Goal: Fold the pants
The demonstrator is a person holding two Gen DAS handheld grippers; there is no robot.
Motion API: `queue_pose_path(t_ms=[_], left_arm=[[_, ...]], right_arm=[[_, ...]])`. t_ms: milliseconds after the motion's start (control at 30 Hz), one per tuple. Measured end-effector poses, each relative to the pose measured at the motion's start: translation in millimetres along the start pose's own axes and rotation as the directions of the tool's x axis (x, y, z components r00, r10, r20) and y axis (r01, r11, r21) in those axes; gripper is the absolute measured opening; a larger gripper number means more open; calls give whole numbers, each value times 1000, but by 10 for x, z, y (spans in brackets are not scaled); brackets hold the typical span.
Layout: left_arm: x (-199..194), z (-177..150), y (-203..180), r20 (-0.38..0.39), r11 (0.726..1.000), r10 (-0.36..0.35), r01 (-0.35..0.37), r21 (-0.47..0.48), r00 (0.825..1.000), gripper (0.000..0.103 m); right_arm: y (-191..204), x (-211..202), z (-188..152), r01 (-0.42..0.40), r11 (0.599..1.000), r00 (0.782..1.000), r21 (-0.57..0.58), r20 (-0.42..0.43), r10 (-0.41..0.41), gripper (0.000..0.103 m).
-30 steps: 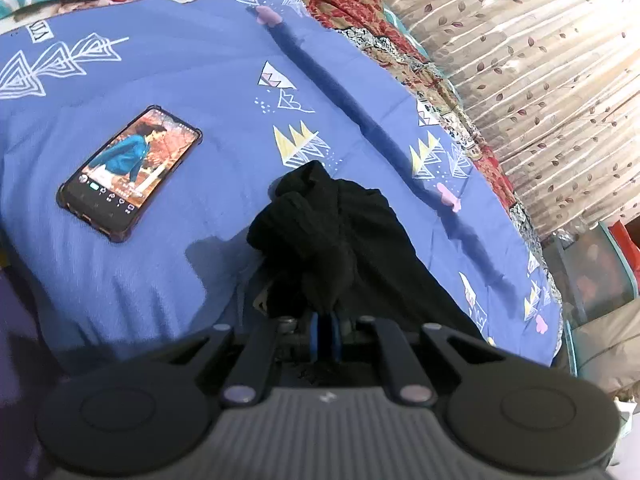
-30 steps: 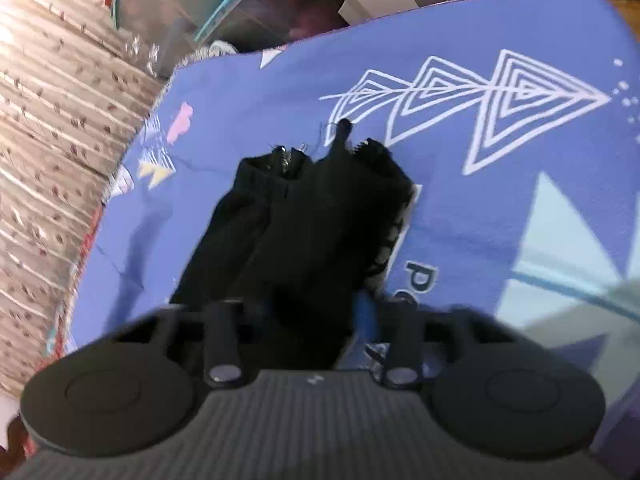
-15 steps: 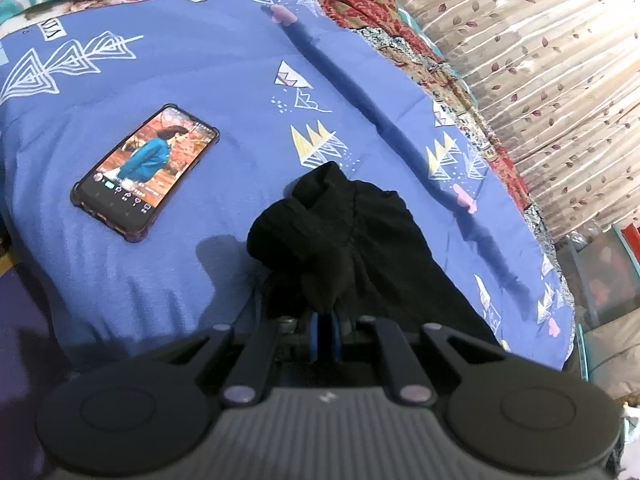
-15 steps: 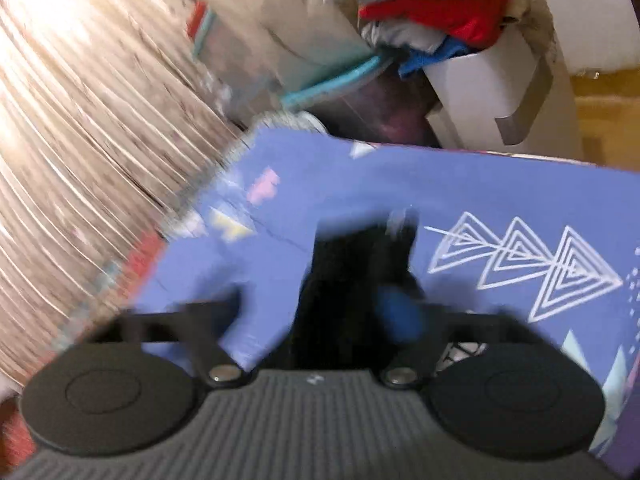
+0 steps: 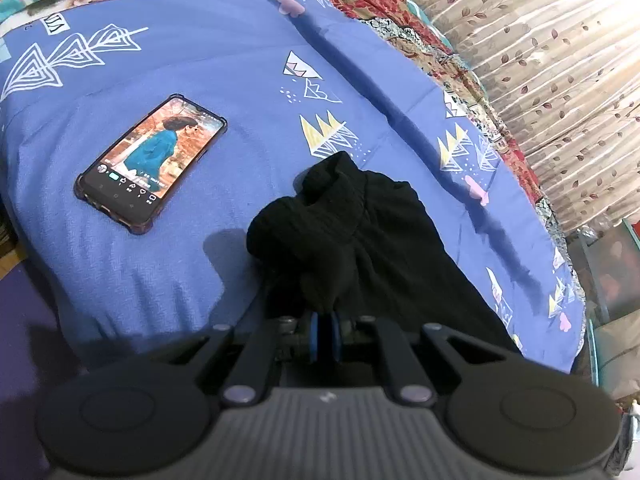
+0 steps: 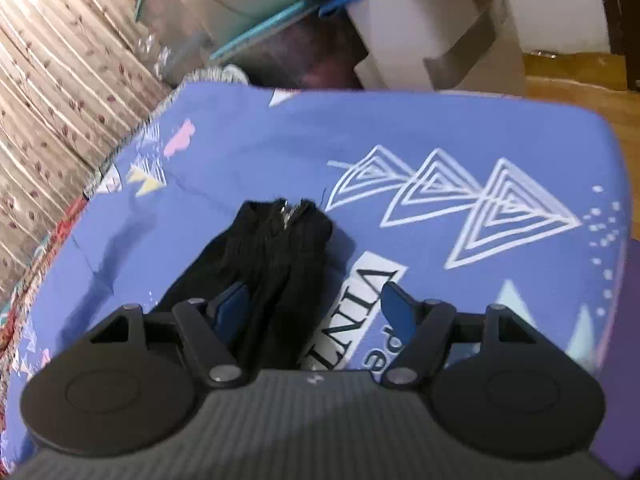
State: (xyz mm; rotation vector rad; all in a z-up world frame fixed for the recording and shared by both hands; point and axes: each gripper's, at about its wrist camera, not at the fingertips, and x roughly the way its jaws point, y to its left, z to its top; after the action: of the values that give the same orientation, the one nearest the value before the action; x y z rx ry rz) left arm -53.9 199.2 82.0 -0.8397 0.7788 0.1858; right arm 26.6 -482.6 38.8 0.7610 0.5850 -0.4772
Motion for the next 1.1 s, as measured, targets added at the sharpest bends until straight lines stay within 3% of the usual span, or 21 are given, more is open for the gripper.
queue_pose_path(t_ms=[100,167,200,233,267,567,667,800,867,933,1033,1100], left_arm=[[-5,-8,6,-2,1000,7,-7,-3,1000,6],[-9,-15,13,-5,1000,11,-11,-5,1000,6],[-5,-8,4,-6,1000,13,-13,-5,1000,6],[-3,-5,4,-6,1000,14,-14,-5,1000,6],[-4,-4,1,-6,1000,14,-14,-4,1000,6],[-7,-8,87,-9,1000,15,-15,-18,1000,6],[2,-29,129,-15,1000,12,-12,-22,1000,6],[45,-82,171,-35,1000,29,-29,-2,999,8],[61,-118,190,-51,998,55,-55,17,997,14],[43,-142,217,-52,996,76,-74,40,996,18],[-142,-104,279,-13,998,44,-43,49,999,15],[-371,9,292,73,997,2,-8,71,997,16]], right_arm=[[134,173,13,14,1000,1000,-18,-25,-14,73],[174,261,-3,18,999,999,-34,-48,-20,61],[187,316,-11,26,999,998,-43,-63,-29,42],[201,362,-29,33,998,996,-48,-81,-37,15],[185,386,-47,30,999,994,-43,-99,-34,9],[-169,-469,-55,-1,999,993,49,121,-5,8],[-337,-632,-135,39,997,989,62,137,-47,8],[-484,-623,-276,109,991,989,73,97,-116,9],[-533,-594,-334,156,983,983,93,80,-164,19],[-564,-593,-354,223,969,969,103,85,-232,53],[-607,-764,-358,260,955,941,141,184,-283,54],[-608,-861,-295,250,956,934,151,223,-279,54]])
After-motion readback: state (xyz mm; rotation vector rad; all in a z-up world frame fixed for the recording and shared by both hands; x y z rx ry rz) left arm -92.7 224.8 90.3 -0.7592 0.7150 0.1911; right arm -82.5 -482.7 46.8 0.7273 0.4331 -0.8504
